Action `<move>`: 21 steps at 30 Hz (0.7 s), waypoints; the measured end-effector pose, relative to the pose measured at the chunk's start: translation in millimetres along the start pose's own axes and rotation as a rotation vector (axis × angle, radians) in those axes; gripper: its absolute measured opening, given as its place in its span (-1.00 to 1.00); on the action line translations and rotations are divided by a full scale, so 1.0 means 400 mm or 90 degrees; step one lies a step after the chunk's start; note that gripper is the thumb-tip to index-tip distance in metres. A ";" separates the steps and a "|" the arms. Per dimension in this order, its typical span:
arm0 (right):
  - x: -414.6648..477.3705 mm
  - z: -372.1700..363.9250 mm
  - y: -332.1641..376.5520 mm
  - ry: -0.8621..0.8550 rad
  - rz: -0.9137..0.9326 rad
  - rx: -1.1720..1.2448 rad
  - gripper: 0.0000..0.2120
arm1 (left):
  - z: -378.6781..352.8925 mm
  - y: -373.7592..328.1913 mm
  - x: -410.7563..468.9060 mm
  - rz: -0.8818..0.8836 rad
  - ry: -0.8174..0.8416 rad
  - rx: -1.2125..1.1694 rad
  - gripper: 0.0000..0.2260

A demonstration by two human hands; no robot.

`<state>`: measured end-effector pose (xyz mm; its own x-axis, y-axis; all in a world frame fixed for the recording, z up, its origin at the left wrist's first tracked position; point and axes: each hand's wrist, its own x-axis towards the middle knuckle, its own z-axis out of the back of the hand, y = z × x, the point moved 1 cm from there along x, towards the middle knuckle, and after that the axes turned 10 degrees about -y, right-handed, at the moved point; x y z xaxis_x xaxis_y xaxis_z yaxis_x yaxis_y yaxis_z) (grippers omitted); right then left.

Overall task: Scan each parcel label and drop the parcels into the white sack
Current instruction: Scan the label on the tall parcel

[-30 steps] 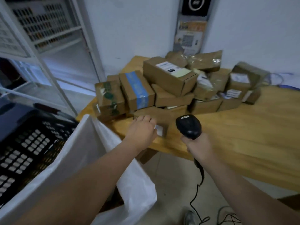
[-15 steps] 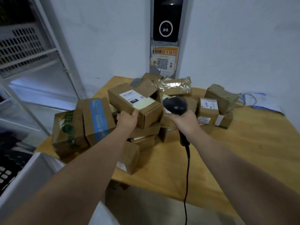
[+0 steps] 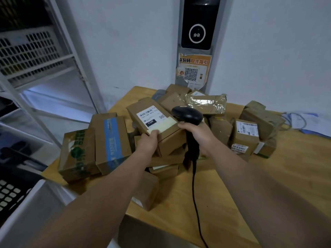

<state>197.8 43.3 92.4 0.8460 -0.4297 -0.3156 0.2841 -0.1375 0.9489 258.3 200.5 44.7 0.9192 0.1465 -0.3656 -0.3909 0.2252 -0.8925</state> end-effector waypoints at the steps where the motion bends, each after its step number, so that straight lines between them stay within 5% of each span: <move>1: -0.010 0.003 -0.009 0.013 0.018 0.040 -0.65 | 0.002 0.004 -0.010 -0.020 -0.010 -0.026 -0.48; 5: -0.087 0.009 -0.038 0.053 0.113 0.115 -0.58 | 0.038 0.030 -0.080 -0.104 0.003 -0.175 -0.56; 11: -0.120 0.026 -0.079 -0.015 0.124 0.159 -0.69 | 0.066 0.035 -0.096 -0.082 0.116 -0.256 -0.66; 17: -0.129 0.036 -0.120 -0.020 0.058 0.196 -0.31 | 0.051 0.053 -0.131 -0.151 0.149 -0.249 -0.60; 21: -0.142 0.079 -0.139 -0.001 0.045 0.161 -0.55 | 0.062 0.063 -0.129 -0.155 0.227 -0.149 -0.53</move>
<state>119.9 47.2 57.7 0.8594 -0.4469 -0.2486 0.1026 -0.3255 0.9400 199.7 222.3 47.5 0.9578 -0.2317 -0.1702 -0.1787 -0.0160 -0.9838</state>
